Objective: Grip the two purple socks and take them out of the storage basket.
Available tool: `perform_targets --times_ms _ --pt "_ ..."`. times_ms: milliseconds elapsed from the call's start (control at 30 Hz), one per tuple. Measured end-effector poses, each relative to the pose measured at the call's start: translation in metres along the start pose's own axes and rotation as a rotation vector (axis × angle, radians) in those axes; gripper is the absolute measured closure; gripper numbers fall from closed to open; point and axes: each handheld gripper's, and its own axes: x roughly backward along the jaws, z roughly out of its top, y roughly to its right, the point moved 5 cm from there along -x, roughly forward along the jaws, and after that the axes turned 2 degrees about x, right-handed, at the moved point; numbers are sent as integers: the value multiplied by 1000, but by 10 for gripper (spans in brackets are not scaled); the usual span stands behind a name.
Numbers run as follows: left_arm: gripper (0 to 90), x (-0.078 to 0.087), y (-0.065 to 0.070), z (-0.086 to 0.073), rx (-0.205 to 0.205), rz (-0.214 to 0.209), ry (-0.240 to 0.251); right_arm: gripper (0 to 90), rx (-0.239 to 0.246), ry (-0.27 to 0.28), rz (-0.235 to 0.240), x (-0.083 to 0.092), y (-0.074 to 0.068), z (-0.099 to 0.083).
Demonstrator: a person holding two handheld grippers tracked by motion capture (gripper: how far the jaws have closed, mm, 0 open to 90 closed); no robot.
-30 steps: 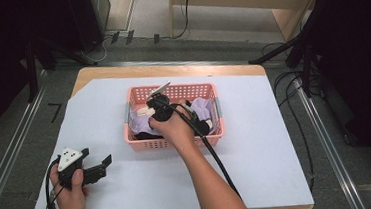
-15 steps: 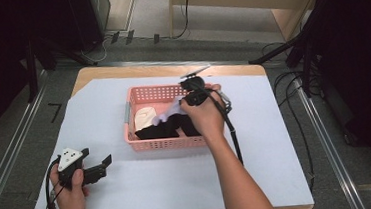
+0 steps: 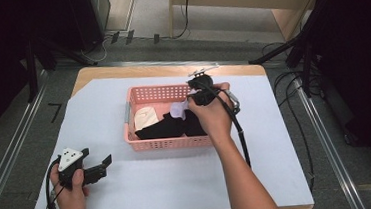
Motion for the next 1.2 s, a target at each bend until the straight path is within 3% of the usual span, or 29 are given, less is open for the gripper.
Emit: perform_targets --times_ms 33,167,200,233,300,400,533,733,767,833,900,933,967,1100,1200 --pt "144 0 0 0 0 -1 -1 852 6 -20 5 -15 -6 -3" --pt "144 0 0 0 0 -2 -6 792 1 -45 18 -33 -14 -6" --pt "144 0 0 0 0 -2 -6 752 -10 -48 27 -38 -16 -6" --pt "144 0 0 0 0 -3 -6 633 -26 -56 33 -47 -19 -7" --pt "144 0 0 0 1 -2 -4 534 -32 -71 30 -53 -22 -9" --pt "144 0 0 0 1 -2 -4 472 -25 -101 31 -59 -27 -12" --pt "144 0 0 0 0 -2 -1 394 -12 -166 -23 -72 -28 -20" --pt "144 0 0 0 0 -1 0 402 -16 -251 -44 -80 -24 -27" --pt "144 0 0 0 0 -1 0 462 -22 -286 -38 -82 -22 -30" --pt "144 0 0 0 0 -1 -1 565 -35 -299 -28 -82 -20 -31" --pt "144 0 0 0 0 -2 -1 610 -40 -296 -27 -81 -19 -31" --pt "144 0 0 0 0 -2 -1 712 -46 -256 -19 -78 -17 -29" --pt "144 0 0 0 0 -2 -1 736 -45 -241 -27 -76 -16 -28" --pt "144 0 0 0 0 -2 -1 773 -40 -204 -41 -69 -11 -25" --pt "144 0 0 0 0 -1 0 774 -56 -141 -51 -54 -3 -18"
